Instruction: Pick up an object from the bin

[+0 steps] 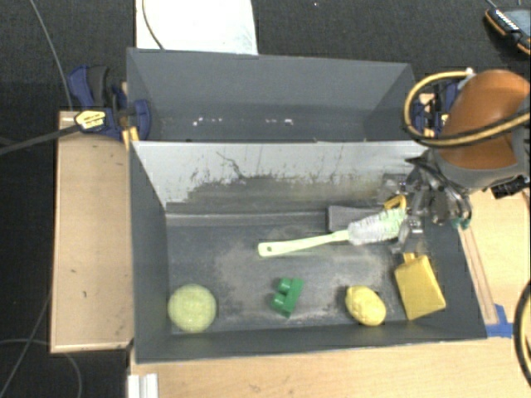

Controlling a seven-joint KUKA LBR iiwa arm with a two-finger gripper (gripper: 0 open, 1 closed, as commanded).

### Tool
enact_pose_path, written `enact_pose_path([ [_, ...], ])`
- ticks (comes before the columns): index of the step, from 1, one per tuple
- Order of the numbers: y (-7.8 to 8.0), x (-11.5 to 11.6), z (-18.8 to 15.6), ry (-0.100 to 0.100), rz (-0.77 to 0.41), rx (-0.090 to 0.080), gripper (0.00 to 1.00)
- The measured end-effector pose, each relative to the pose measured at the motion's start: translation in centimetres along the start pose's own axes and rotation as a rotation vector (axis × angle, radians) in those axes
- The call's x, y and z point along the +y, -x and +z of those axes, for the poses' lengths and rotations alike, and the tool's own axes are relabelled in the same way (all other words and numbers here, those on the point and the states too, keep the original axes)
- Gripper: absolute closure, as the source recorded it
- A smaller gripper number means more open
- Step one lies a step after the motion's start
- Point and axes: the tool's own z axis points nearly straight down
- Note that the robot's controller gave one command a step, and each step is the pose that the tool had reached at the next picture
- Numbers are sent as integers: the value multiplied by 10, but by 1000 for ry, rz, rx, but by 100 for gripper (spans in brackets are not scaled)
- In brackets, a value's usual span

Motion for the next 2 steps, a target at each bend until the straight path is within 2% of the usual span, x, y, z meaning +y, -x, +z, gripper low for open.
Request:
enact_pose_path([
  [1,2,0,-5,-1,-5,-8,0],
  [2,9,7,79,-3,-199,-16,0],
])
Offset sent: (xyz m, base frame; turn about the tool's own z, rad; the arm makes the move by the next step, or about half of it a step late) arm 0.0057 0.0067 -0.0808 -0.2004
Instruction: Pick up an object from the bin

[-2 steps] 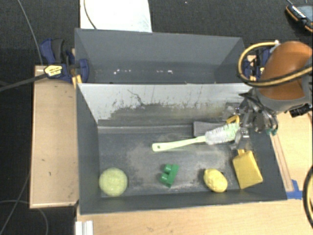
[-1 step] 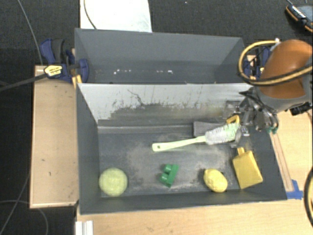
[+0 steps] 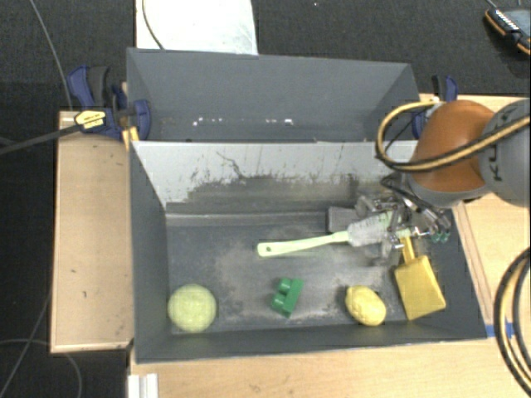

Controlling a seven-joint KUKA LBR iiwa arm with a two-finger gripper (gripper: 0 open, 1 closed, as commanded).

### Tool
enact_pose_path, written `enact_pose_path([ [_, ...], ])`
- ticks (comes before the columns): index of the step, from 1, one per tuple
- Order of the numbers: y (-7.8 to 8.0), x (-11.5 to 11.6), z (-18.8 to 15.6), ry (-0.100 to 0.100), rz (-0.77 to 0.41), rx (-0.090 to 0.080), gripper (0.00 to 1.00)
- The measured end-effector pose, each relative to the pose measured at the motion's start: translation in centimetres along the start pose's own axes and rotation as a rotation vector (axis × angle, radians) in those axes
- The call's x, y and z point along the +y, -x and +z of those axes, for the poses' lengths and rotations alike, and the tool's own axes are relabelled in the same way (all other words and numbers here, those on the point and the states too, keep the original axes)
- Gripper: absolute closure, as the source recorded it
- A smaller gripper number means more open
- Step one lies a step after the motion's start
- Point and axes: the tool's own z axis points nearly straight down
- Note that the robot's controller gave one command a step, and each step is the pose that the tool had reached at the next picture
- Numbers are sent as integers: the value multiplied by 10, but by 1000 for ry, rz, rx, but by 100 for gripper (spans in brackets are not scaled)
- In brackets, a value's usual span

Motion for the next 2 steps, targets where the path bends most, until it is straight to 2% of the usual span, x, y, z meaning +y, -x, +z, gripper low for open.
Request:
enact_pose_path([
  [2,1,-1,-2,-2,-2,-4,0],
])
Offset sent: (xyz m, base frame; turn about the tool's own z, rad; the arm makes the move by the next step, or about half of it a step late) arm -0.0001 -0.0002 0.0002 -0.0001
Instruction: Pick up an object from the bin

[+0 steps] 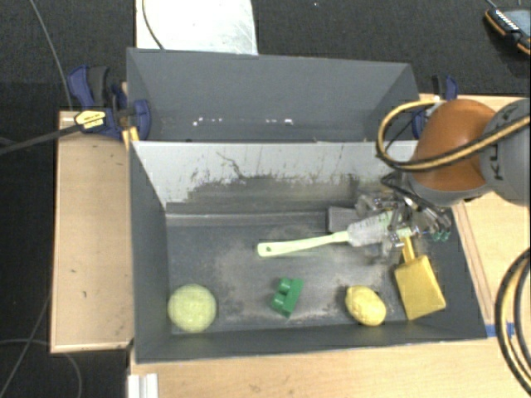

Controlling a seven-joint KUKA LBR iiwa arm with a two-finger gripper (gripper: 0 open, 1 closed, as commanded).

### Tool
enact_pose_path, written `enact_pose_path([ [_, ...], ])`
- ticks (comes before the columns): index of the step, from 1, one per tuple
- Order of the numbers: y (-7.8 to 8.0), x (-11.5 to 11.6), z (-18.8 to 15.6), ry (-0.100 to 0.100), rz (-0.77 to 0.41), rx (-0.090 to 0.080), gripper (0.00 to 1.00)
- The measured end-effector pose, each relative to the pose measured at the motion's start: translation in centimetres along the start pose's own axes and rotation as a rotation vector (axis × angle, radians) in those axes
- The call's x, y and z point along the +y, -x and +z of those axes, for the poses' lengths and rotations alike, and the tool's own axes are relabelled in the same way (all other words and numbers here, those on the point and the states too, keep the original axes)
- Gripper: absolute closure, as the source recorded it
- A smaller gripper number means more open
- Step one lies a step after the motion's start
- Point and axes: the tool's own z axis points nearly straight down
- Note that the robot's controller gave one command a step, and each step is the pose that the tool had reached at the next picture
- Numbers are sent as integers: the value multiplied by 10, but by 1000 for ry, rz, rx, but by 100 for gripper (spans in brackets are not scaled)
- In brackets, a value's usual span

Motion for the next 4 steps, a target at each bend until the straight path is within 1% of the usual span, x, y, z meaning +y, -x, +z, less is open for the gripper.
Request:
enact_pose_path([
  [1,0,0,0,-1,-3,-1,0],
  [2,1,-1,-3,-3,-3,-4,100],
  [3,1,-1,-3,-3,-4,-4,100],
  [4,3,-1,-13,-5,-7,-10,100],
])
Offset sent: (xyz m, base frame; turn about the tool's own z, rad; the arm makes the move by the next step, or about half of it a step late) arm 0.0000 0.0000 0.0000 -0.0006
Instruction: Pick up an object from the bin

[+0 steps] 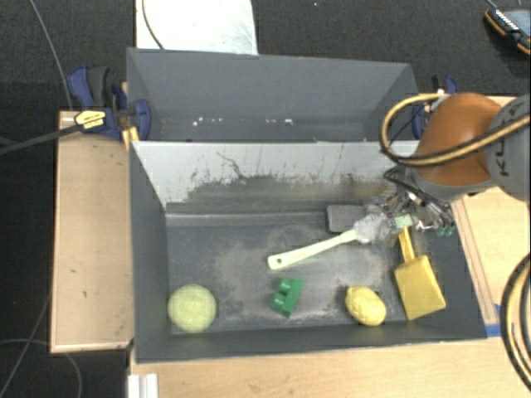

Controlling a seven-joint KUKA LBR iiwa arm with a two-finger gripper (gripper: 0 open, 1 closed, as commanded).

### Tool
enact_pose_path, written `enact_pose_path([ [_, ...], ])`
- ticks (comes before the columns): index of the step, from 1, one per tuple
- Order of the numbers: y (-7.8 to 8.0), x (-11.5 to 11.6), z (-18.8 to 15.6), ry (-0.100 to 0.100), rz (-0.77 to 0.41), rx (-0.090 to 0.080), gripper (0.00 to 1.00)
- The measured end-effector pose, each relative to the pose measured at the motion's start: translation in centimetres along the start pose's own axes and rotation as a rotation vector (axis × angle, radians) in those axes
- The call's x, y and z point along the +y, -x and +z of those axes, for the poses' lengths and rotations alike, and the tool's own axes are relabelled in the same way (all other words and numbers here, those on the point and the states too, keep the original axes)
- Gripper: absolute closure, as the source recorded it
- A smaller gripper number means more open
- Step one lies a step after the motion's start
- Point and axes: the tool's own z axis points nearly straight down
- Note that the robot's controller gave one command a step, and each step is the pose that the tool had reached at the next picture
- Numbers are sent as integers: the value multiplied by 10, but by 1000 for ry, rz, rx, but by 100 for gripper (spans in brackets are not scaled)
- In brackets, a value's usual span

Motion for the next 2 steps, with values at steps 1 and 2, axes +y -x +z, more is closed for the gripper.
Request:
enact_pose_path([
  [1,1,0,-32,0,0,-1,100],
  [2,1,0,-43,-1,-1,-3,100],
])
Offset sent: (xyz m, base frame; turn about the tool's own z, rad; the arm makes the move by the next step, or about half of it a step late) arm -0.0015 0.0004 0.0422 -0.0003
